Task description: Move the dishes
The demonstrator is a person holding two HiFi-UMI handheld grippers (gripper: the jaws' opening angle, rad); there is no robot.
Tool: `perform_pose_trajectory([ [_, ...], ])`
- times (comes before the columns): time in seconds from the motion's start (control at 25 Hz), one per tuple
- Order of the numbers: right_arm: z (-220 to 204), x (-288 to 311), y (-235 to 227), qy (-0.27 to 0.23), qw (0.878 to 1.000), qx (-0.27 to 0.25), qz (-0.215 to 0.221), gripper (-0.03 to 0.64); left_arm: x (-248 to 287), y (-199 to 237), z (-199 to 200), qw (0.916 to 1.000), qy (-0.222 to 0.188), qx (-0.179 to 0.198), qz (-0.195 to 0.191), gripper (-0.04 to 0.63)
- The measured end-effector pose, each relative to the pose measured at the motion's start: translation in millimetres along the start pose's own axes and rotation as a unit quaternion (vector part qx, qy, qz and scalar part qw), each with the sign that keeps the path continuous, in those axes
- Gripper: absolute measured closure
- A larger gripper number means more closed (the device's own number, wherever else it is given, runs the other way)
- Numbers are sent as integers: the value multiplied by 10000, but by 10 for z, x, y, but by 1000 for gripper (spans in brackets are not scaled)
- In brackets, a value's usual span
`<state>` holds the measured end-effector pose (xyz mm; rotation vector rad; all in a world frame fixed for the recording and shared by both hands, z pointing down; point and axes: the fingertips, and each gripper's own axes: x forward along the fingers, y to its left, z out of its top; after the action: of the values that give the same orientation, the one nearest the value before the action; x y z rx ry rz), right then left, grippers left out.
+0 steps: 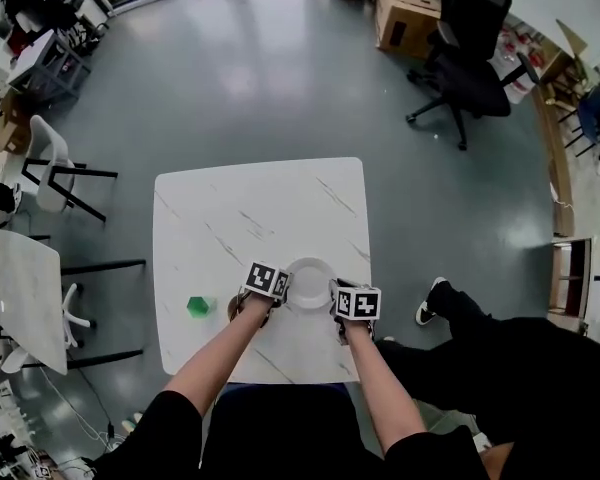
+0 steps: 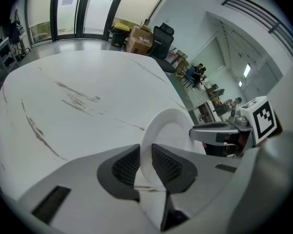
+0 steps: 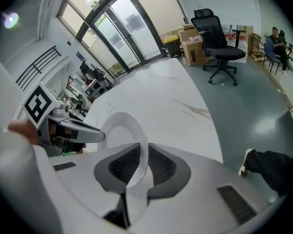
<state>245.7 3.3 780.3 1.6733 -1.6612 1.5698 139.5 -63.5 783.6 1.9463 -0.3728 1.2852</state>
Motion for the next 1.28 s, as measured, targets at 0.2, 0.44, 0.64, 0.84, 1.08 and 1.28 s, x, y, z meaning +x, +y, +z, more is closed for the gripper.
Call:
perform_pose_trajectory([
  [0.2,-177,-198,27,-19,9999,93,-82,551,-78,-176,-156,9995,144,241,-109,509],
  [0.44,-630,-370,-15,-9,9991,392,-160,550,-38,-396,-499,9973,457,534,-218,508],
  [0.64,-922,-439,-113,67,9982,540,-265,549,69,-543,-704,9935,727,874,-107,509],
  [0.84,-1067,-404,-232,160,9981,502,-316,546,218,-680,-794,9933,697,909,-175,509],
  [1.08,-1109,-341,-296,291,9984,397,-278,546,314,-585,-905,9918,915,882,126,508],
  [1.28,-1084,-311,-255,341,9990,239,-176,537,384,-675,-904,9895,852,1166,6,488],
])
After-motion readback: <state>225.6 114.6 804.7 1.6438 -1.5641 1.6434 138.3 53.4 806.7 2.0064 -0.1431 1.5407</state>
